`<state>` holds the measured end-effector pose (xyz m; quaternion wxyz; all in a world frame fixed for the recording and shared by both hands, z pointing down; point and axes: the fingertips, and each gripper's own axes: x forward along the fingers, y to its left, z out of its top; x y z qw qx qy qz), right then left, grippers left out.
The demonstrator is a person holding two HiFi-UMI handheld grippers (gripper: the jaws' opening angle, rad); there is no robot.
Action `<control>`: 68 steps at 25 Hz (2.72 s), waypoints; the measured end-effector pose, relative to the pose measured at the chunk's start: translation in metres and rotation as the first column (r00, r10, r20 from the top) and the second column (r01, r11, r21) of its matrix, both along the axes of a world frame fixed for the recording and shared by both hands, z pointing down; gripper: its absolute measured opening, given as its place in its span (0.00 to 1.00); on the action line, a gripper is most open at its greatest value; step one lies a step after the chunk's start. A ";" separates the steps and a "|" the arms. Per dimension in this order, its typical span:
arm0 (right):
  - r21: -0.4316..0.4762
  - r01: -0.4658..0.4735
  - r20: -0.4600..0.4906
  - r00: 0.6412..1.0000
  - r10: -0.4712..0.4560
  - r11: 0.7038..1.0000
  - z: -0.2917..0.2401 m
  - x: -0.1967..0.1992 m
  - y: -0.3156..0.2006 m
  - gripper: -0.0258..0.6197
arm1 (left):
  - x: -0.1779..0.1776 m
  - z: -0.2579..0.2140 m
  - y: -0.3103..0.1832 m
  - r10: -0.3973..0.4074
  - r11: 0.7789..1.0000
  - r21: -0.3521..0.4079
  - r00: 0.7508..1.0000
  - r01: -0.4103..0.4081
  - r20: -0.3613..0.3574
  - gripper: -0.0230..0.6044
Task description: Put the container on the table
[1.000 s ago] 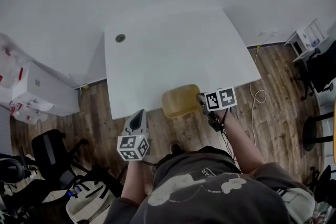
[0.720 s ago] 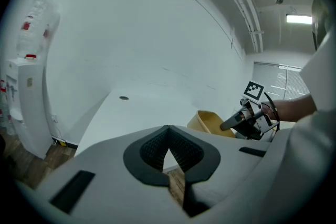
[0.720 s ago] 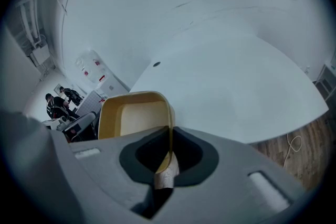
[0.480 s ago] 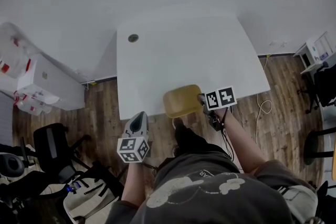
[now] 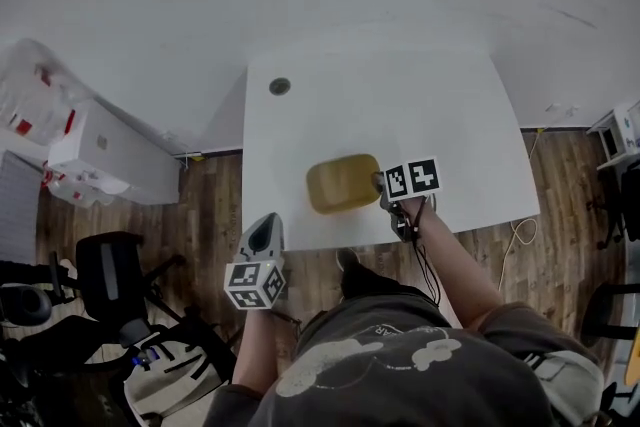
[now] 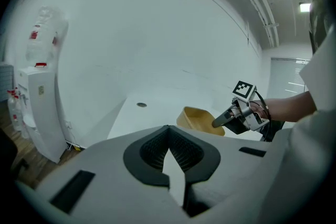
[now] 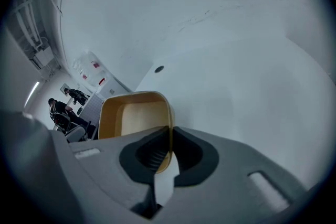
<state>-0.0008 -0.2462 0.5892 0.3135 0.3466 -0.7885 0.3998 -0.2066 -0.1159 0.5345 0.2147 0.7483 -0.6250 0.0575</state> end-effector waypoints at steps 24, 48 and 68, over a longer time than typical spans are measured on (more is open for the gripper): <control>-0.082 -0.001 0.043 0.999 0.005 0.997 0.021 -0.111 -0.139 0.06 | -0.070 0.001 -0.108 -0.168 0.986 -0.008 0.985 0.168 0.043 0.04; -0.069 -0.171 -0.108 0.981 0.163 0.983 0.048 -0.199 -0.159 0.06 | -0.185 0.029 -0.171 0.069 0.996 -0.056 0.997 -0.070 -0.018 0.04; -0.086 -0.179 -0.146 0.975 0.165 0.980 0.058 -0.230 -0.186 0.06 | -0.224 0.044 -0.179 0.054 0.997 -0.060 0.996 -0.058 -0.064 0.04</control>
